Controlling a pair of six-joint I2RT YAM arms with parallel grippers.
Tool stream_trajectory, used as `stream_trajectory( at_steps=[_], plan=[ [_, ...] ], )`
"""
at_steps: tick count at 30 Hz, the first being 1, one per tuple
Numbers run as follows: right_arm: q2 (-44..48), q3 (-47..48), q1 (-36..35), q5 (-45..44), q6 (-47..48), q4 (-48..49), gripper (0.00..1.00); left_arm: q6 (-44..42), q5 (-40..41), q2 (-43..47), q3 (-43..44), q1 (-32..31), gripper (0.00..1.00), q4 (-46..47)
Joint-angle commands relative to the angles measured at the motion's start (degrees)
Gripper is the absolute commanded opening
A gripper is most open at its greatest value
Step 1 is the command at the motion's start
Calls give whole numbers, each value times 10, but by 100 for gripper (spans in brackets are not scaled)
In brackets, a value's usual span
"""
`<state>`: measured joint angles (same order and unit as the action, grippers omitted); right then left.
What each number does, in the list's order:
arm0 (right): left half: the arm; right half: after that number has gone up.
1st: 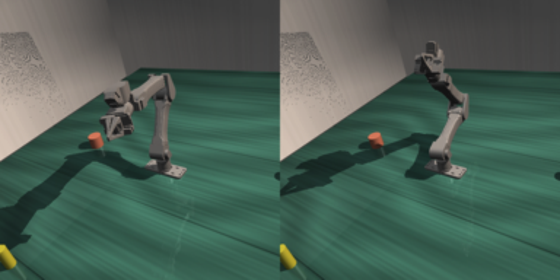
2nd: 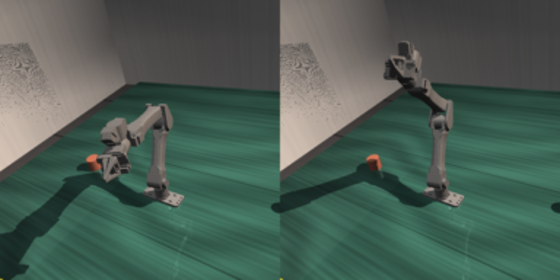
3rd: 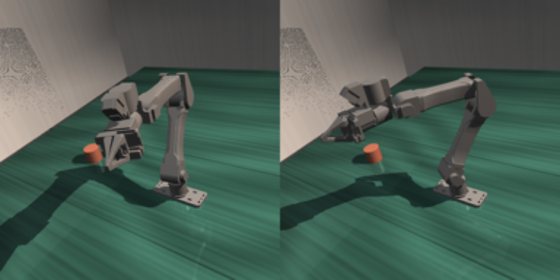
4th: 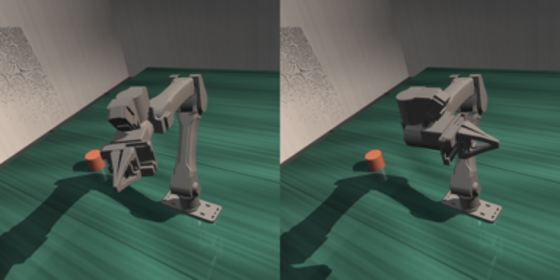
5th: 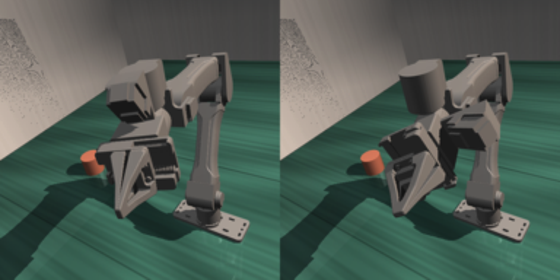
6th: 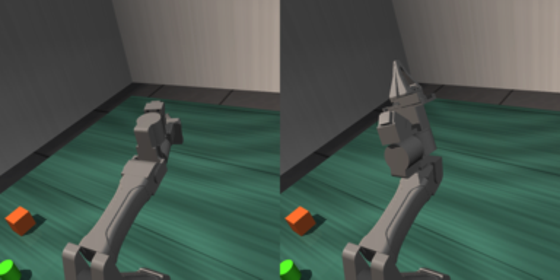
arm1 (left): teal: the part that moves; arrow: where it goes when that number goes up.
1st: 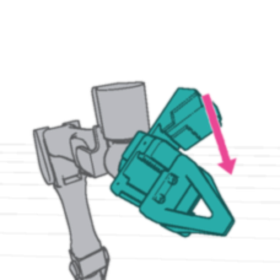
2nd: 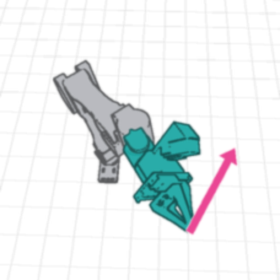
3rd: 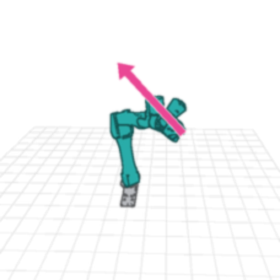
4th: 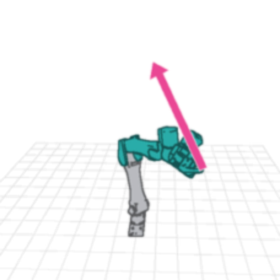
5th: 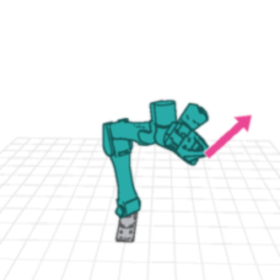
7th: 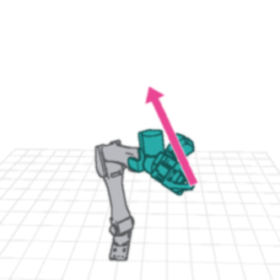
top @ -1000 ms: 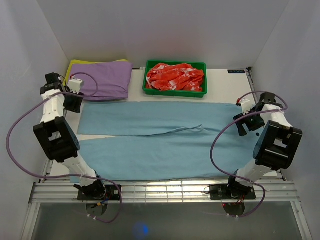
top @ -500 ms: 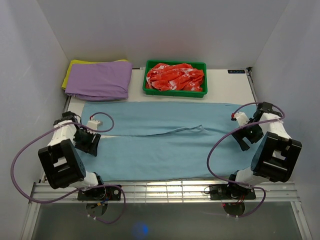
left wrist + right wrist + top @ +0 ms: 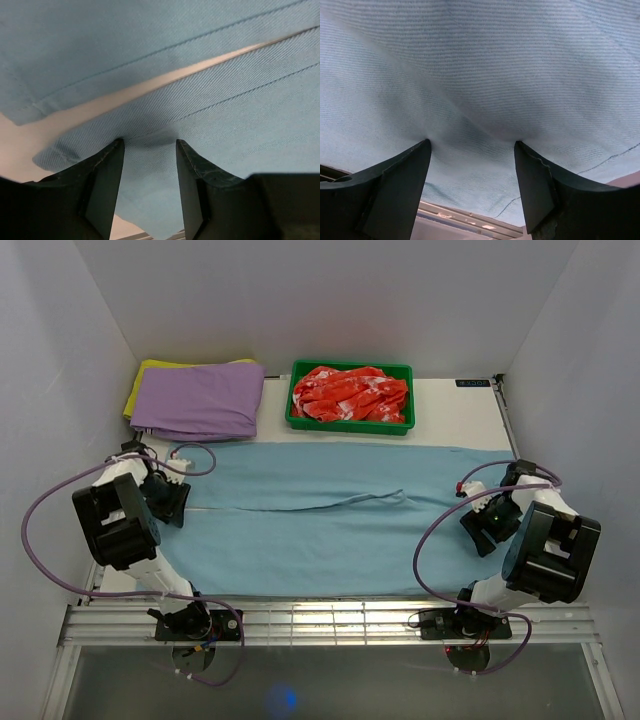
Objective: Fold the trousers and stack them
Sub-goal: Flatten the trousers out
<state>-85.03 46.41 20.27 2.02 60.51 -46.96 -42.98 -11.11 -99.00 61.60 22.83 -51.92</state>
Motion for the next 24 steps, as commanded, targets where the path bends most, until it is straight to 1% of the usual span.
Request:
stream_trajectory(
  at_steps=[1,4,5,6,9,12,13,17,21,24],
  plan=[
    [7,49,2,60,4,-54,73,-6,-25,-5,44,5,56,19],
    [9,106,2,116,-8,-102,71,-15,-81,20,93,5,57,-25],
    [6,149,3,133,-16,-112,71,-13,-97,24,132,5,57,-36],
    [1,170,2,158,-27,-120,70,-3,-132,26,153,5,57,-48],
    [-29,244,0,197,-74,-109,66,24,-179,20,219,3,57,-56],
    [-79,291,-18,196,-121,-78,63,72,-203,-13,252,-9,57,-31],
    [-102,297,-23,193,-130,-59,62,93,-209,-35,256,-10,57,-14],
    [-145,301,-50,165,-165,-10,59,121,-205,-77,250,-22,56,22],
    [-163,260,-72,137,-175,43,57,123,-192,-96,222,-23,55,54],
    [-174,220,-80,113,-170,72,55,102,-165,-102,191,-23,54,67]
  ],
)
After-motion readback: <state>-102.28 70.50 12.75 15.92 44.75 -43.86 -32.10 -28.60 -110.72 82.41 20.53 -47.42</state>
